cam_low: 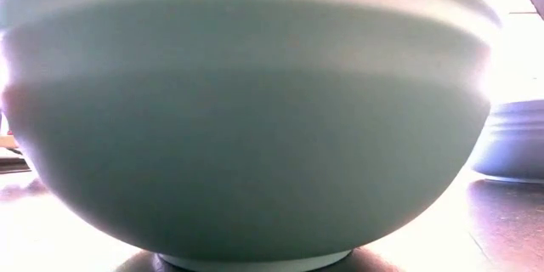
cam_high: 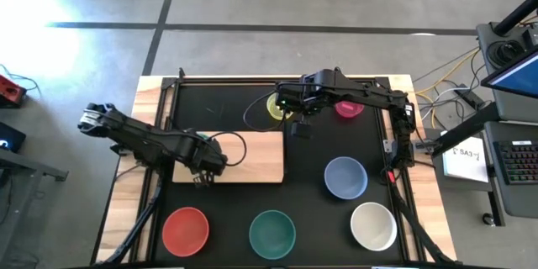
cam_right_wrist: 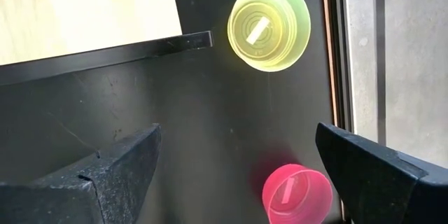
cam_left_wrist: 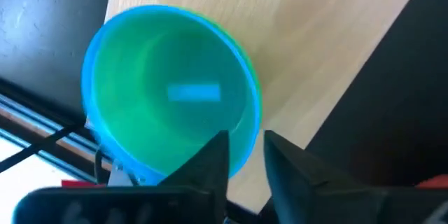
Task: Place and stack bowls onto a shelf
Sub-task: Stack the small blue bowl on top of the small green bowl on the shelf, then stack the small pink bowl on top of the small blue bowl on the shelf
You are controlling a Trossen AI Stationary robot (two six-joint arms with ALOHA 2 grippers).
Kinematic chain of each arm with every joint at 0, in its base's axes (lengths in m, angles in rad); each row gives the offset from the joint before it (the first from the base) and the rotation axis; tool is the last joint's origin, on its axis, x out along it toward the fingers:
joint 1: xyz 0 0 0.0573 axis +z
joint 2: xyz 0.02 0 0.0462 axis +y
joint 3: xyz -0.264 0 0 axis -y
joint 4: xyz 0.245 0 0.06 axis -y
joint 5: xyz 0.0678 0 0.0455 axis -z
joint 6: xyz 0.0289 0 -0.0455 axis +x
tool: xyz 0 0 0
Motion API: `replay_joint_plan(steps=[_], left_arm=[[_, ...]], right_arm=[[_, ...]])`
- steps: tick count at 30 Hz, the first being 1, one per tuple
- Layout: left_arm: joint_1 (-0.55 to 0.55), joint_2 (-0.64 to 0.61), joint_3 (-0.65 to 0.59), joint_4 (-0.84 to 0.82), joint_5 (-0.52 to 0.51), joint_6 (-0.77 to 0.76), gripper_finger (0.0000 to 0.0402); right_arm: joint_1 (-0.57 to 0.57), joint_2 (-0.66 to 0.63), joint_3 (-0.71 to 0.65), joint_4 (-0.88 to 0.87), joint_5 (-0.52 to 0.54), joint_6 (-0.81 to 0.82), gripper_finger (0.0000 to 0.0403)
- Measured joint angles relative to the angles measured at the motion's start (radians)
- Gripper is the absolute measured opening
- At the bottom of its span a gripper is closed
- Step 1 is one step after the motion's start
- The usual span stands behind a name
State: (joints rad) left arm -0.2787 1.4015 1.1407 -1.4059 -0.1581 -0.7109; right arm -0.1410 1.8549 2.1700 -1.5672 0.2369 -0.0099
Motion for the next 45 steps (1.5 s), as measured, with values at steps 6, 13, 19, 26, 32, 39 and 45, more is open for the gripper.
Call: replay_joint_plan(steps=[6,13,19,26,32,39,45], left_arm=[[0.000,-0.062,0.039,0.006,-0.118,-0.018,0.0130],[0.000,-0.206,0.023,0.071,-0.251,-0.034,0.0144],[0.000,-0.304,0.021,0.104,-0.333,-0.015,0.0144],[0.000,-0.372,0.021,0.111,-0.428,0.021,0.0144],[0.000,-0.395,0.021,0.122,-0.460,0.055,0.0144],[0.000,-0.405,0.021,0.122,-0.461,0.056,0.0144],[0.000,-0.405,0.021,0.123,-0.461,0.056,0.0144]], right_arm=[[0.003,0.000,0.000,-0.003,-0.009,0.011,0.0368],[-0.054,-0.020,-0.035,-0.003,-0.017,0.081,0.0368],[-0.152,-0.075,-0.171,-0.004,-0.062,0.152,0.0368],[-0.252,-0.185,-0.429,-0.001,-0.061,0.353,0.0368],[-0.287,-0.313,-0.722,0.153,-0.050,0.404,0.0368],[-0.304,-0.381,-0.972,0.374,-0.022,0.405,0.0368],[-0.373,-0.368,-1.101,0.535,-0.019,0.392,0.0368]])
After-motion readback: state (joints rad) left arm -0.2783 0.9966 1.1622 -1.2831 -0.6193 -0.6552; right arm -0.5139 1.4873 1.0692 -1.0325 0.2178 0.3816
